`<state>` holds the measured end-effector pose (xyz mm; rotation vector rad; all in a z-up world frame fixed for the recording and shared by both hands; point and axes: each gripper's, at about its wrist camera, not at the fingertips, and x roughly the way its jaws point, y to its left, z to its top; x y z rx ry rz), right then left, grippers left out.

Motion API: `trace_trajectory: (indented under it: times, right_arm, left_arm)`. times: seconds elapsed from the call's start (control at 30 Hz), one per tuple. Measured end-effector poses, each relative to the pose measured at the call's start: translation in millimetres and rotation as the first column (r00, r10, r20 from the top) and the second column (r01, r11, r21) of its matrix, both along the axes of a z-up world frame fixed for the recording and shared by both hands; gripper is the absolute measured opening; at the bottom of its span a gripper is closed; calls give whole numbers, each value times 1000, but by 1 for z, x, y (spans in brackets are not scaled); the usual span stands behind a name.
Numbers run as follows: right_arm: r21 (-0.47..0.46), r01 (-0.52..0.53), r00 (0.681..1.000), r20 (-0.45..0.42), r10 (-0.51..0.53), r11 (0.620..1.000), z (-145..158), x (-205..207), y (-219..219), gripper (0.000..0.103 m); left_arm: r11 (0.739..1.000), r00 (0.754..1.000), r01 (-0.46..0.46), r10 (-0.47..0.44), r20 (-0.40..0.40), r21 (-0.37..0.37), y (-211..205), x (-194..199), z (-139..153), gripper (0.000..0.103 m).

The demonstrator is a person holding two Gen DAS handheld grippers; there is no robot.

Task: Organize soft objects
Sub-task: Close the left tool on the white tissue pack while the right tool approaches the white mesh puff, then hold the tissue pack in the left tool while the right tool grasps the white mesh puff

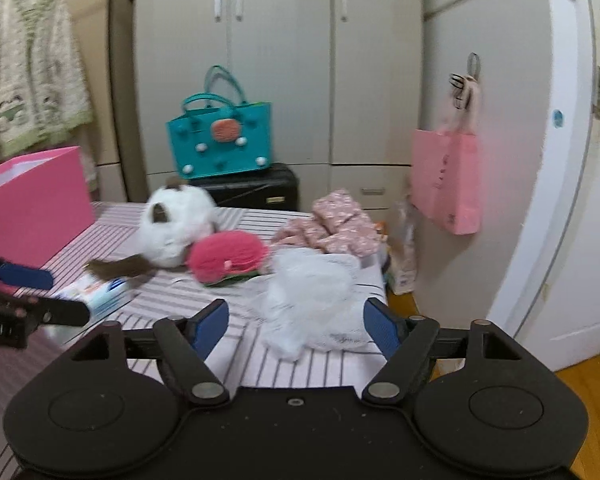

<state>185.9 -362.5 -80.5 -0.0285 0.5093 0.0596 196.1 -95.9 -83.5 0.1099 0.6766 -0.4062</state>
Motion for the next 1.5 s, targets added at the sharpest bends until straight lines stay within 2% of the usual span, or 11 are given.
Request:
trace_trajectory:
  times: [0.03,0.37,0.57,0.8,0.83,0.87,0.9,0.97,1.07,1.23,1.5]
  right_arm:
    - [9,14,1000,-2,-14,1000,-1,4,-2,88]
    - [73,108,992,-69,-103,991,-16,43,-8,89]
    - [97,107,991,-94,-98,990,-24,50,-5,89]
    - [65,81,990,-118,-73,995,-26,57,3,88]
    - [59,82,990,-121,-74,995,-26,58,5,83]
    - [50,80,990,-122,-74,996,-26,58,7,73]
    - [47,83,990,-120,-77,995,-26,57,8,69]
    - [61,97,987,-131,-89,993,-26,54,6,51]
    - [77,114,987,-123,-104,991,-25,47,2,34]
    - [125,94,990,-115,-79,988,-23,31,4,26]
    - [188,72,990,-131,-48,979,-23,7,6,25]
  left_arm:
    - [1000,1000,-1,1,-10,-9,1,3,-2,69]
    - [1000,999,15,-15,-31,-5,-1,17,-13,65]
    - [1000,1000,15,-15,-9,-2,0,18,-16,56]
    - [998,999,38,-39,29,42,-8,19,-18,53]
    - [998,999,38,-40,32,42,-8,18,-19,48]
    - [998,998,45,-46,34,39,-8,17,-18,40]
    - [998,998,46,-48,36,40,-8,16,-18,40]
    - [998,998,41,-42,39,44,-9,14,-18,40]
    - [997,997,51,-54,53,60,-9,10,-18,39]
    - [998,998,51,-52,39,45,-5,9,-17,39]
    - [999,999,35,-35,15,18,-1,4,-15,39]
